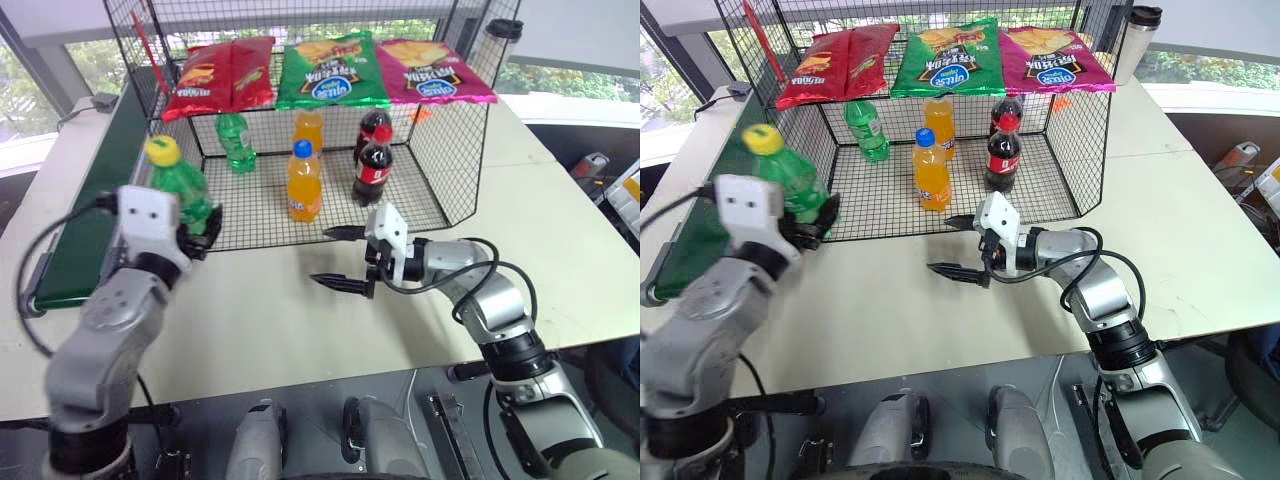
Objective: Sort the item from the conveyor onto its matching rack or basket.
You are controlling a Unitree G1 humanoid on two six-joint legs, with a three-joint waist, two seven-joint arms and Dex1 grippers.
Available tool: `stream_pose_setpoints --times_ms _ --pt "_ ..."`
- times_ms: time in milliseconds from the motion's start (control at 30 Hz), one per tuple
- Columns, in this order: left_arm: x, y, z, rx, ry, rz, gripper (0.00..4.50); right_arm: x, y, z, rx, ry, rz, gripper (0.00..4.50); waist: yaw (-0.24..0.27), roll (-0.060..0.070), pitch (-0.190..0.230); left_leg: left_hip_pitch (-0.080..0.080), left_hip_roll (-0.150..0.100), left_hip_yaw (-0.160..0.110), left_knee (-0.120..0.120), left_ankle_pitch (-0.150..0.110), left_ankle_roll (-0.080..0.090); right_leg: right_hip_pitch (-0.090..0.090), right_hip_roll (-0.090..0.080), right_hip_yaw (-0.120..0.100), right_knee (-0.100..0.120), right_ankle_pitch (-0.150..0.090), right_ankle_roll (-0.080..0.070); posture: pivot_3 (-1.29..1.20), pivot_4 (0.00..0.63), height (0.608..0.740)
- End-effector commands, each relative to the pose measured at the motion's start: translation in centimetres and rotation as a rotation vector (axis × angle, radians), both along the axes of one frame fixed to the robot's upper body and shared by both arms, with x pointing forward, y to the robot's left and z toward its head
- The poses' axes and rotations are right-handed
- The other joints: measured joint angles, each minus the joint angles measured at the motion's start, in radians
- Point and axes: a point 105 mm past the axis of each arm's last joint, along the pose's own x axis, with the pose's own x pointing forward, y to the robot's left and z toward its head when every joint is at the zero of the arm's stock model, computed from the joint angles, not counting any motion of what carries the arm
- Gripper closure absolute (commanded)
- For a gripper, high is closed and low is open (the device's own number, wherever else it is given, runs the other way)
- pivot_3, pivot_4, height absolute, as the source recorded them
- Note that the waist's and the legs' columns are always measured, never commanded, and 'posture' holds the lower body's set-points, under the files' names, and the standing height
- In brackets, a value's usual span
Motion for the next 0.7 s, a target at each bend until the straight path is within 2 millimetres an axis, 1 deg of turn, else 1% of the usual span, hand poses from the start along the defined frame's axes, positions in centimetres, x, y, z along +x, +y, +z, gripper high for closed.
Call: stream_pose_setpoints --times_ms 33,167,333,467,667,700 --pt "1.8 -2.0 1.8 0.001 -0.12 -0.014 1.75 0.6 -0.2 0.6 -0.019 -0.046 -0.04 0.0 0.003 0.0 0.0 0.0 0.0 0.0 0.0 0.0 0.0 0.0 0.0 0.0 0.0 0.0 0.0 0.0 0.15 0.74" --pt "4.2 -3.6 1.4 0.005 -0.136 -0.009 1.75 1.3 -0.5 0.3 -0.041 -0.062 -0.09 0.0 0.001 0.0 0.0 -0.001 -0.001 0.001 0.0 0.0 0.0 0.0 -0.001 0.0 -0.001 0.0 0.001 0.0 0.15 0.74" --pt "6.1 -4.4 1.3 -0.005 -0.147 -0.005 1.75 2.2 -0.9 0.0 -0.079 -0.074 -0.144 0.0 -0.002 0.0 0.0 -0.001 0.0 0.001 0.0 0.0 0.0 0.0 -0.001 0.0 0.0 0.0 0.001 0.0 0.15 0.74" --pt "7.2 -3.9 0.5 -0.02 -0.128 0.033 1.75 2.4 -1.0 -0.1 -0.089 -0.082 -0.158 0.0 -0.001 0.0 0.0 -0.001 0.0 0.001 0.0 0.0 0.0 0.0 -0.001 0.0 0.0 0.0 0.001 0.0 0.15 0.74" --pt "8.1 -3.0 -0.8 -0.052 -0.095 0.07 1.75 2.3 -0.8 0.0 -0.087 -0.077 -0.155 0.0 -0.001 0.0 0.0 -0.001 0.0 0.001 0.0 0.0 0.0 0.0 -0.001 0.0 0.0 0.0 0.001 0.0 0.15 0.74" --pt "8.2 -2.9 -0.9 -0.06 -0.093 0.074 0.95 2.3 -0.8 -0.1 -0.087 -0.077 -0.154 0.0 0.0 0.0 0.0 -0.001 0.0 0.001 0.0 0.0 0.0 0.0 -0.001 0.0 0.0 0.0 0.001 0.0 0.15 0.74"
